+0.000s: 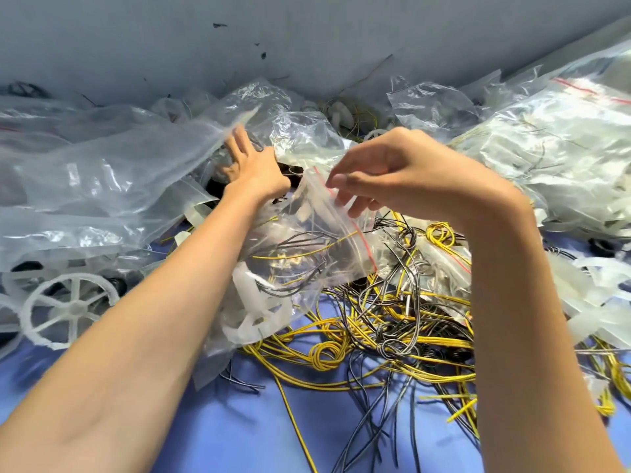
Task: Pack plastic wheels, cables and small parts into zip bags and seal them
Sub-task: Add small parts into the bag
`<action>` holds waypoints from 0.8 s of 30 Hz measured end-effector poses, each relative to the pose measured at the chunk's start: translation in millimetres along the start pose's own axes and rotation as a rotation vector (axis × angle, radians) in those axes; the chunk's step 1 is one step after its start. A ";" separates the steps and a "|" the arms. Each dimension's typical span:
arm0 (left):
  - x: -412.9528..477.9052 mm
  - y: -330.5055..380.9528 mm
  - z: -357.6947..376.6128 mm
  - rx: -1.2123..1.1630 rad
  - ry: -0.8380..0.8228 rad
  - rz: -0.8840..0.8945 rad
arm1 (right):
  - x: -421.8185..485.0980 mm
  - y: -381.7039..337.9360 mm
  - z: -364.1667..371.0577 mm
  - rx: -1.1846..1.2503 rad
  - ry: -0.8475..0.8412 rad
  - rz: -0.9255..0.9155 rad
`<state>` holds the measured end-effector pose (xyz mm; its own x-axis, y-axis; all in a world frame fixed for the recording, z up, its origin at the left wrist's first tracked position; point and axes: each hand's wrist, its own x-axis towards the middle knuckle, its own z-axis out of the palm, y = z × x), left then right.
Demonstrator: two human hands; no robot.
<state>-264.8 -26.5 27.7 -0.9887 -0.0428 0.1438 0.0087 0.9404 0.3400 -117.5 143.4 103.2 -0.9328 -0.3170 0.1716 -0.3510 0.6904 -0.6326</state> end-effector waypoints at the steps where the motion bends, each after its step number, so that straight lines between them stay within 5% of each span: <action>1: 1.6 -2.7 0.7 -0.044 0.040 -0.014 | -0.6 -0.1 -0.4 -0.003 -0.001 0.001; 8: -2.7 -8.3 -16.1 -0.135 0.718 0.036 | 0.1 -1.5 -1.1 -0.026 -0.012 0.005; 10: 4.6 -11.1 -15.0 -0.118 0.659 0.015 | 0.7 -2.3 -0.8 -0.028 -0.016 -0.002; 18: 17.5 -41.4 11.4 -0.027 -0.050 -0.116 | 1.5 0.8 -0.5 -0.029 -0.028 0.017; 24: 7.7 -32.2 9.2 -0.055 0.153 0.097 | 3.2 -1.5 1.1 -0.043 -0.046 0.009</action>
<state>-274.1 -53.9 9.3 -0.9484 -0.0075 0.3171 0.1154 0.9230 0.3670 -119.9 140.6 103.9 -0.9315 -0.3396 0.1306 -0.3469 0.7204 -0.6006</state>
